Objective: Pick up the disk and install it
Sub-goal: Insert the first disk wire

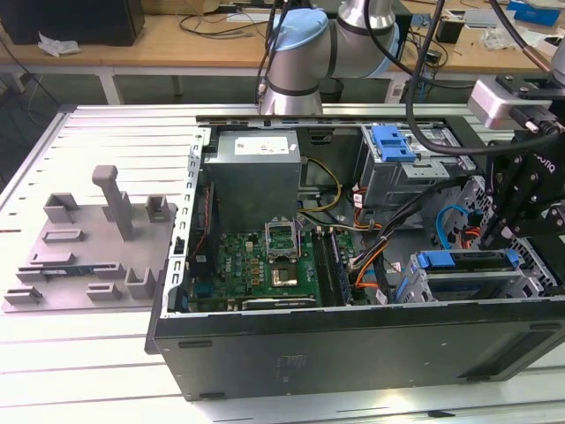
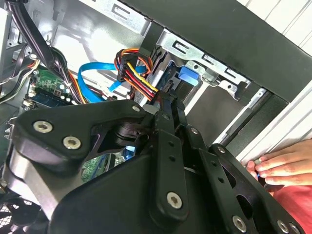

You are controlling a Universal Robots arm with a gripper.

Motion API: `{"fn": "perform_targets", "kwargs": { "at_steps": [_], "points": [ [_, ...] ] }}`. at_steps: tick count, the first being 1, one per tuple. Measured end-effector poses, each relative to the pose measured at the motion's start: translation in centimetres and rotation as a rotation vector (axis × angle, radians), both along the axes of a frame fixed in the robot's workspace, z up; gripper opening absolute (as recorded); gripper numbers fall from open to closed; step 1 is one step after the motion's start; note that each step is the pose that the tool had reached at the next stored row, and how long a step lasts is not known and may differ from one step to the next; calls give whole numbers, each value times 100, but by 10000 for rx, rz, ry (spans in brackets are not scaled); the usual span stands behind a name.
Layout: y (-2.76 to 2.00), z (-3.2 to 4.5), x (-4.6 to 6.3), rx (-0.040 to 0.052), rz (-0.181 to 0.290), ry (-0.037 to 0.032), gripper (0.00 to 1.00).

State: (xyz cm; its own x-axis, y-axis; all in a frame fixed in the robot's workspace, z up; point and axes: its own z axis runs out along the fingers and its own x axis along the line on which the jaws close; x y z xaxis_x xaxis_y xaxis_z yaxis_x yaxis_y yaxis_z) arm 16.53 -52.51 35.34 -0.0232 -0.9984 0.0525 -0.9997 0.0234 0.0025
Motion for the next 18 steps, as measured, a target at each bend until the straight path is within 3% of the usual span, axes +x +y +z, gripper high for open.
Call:
{"fn": "perform_targets", "kwargs": {
  "at_steps": [5,18],
  "points": [
    [0,-2,0,60,0,-5,16],
    [-15,-26,0,60,0,-6,16]
  ]
}}
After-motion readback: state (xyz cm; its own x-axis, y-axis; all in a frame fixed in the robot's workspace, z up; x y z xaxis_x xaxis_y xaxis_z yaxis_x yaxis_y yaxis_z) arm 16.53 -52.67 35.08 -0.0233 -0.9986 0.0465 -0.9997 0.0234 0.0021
